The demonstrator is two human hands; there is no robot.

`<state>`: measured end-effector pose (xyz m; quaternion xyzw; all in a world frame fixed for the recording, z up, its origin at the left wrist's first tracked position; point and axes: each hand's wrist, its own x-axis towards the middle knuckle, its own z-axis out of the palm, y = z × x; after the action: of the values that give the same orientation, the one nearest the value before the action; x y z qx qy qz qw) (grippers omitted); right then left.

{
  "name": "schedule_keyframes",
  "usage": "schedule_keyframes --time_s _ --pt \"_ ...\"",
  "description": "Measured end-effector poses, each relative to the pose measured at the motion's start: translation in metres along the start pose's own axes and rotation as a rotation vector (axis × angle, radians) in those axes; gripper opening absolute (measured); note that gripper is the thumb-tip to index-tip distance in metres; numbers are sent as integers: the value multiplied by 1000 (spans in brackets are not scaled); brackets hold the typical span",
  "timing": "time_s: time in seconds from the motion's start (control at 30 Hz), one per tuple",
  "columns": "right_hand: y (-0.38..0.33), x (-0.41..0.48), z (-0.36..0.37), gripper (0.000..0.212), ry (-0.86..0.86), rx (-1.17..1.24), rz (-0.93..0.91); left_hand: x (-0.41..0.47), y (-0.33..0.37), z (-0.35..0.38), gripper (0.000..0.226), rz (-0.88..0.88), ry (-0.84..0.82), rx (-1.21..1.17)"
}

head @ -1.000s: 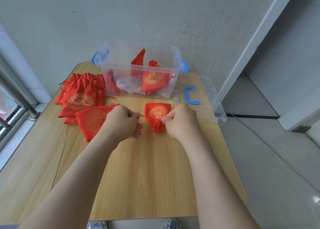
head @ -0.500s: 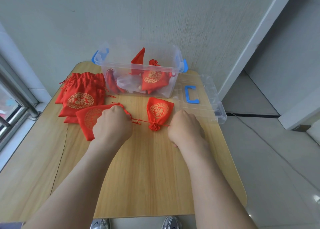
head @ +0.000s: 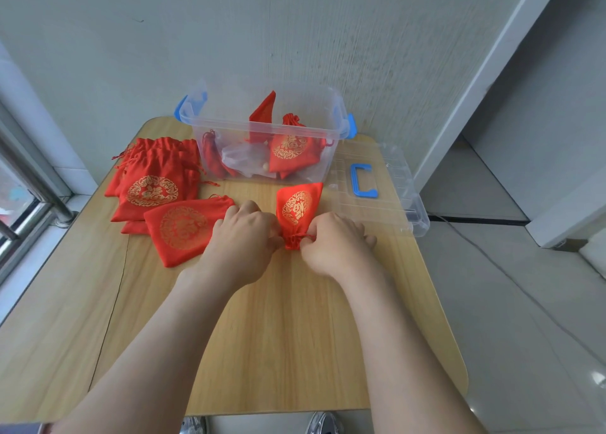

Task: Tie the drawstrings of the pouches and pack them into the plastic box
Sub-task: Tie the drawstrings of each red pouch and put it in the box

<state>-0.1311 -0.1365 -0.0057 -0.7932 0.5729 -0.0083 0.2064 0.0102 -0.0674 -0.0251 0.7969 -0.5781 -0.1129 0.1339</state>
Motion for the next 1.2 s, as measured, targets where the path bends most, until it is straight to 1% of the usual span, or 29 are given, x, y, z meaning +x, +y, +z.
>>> schedule_keyframes --time_s 0.17,0.23,0.33,0.4,0.5,0.57,0.63,0.67,0.7,0.77,0.87,0.97,1.03,1.1,1.2 --pt "-1 0 -3 16 1 -12 -56 0 4 -2 18 -2 18 -3" --pt "-2 -2 -7 19 -5 56 -79 0 5 -5 16 -22 32 -50" --pt "-3 -5 -12 30 -29 189 -77 -1 9 -9 16 -51 47 -160" --pt "-5 -4 -13 28 -26 238 -63 -2 12 -13 17 -58 66 -223" --pt "-6 -3 -12 25 25 338 -59 -4 14 -17 18 -22 62 -325" --pt "-5 -2 -9 20 71 381 -113 -5 15 -18 18 -4 39 -373" --pt "-3 -1 -6 11 123 363 -174 -5 15 -18 18 9 16 -368" --pt "-3 0 -4 4 143 348 -176 -5 15 -18 17 15 3 -358" --pt "-2 1 -2 4 154 330 -169 -5 14 -17 18 20 -15 -345" --pt "1 3 2 10 153 292 -145 -5 14 -16 17 28 -63 -312" --pt "2 6 7 11 138 222 -111 -5 11 -11 15 51 -124 -257" --pt "1 9 10 22 101 196 -52 -4 9 -11 15 46 -131 -261" --pt "1 8 8 23 75 211 -22 -5 10 -12 17 30 -139 -281" --pt "2 6 4 16 66 248 -53 -5 11 -14 18 19 -144 -300" --pt "0 0 -1 28 20 276 -156 -5 11 -18 21 -31 -119 -376"
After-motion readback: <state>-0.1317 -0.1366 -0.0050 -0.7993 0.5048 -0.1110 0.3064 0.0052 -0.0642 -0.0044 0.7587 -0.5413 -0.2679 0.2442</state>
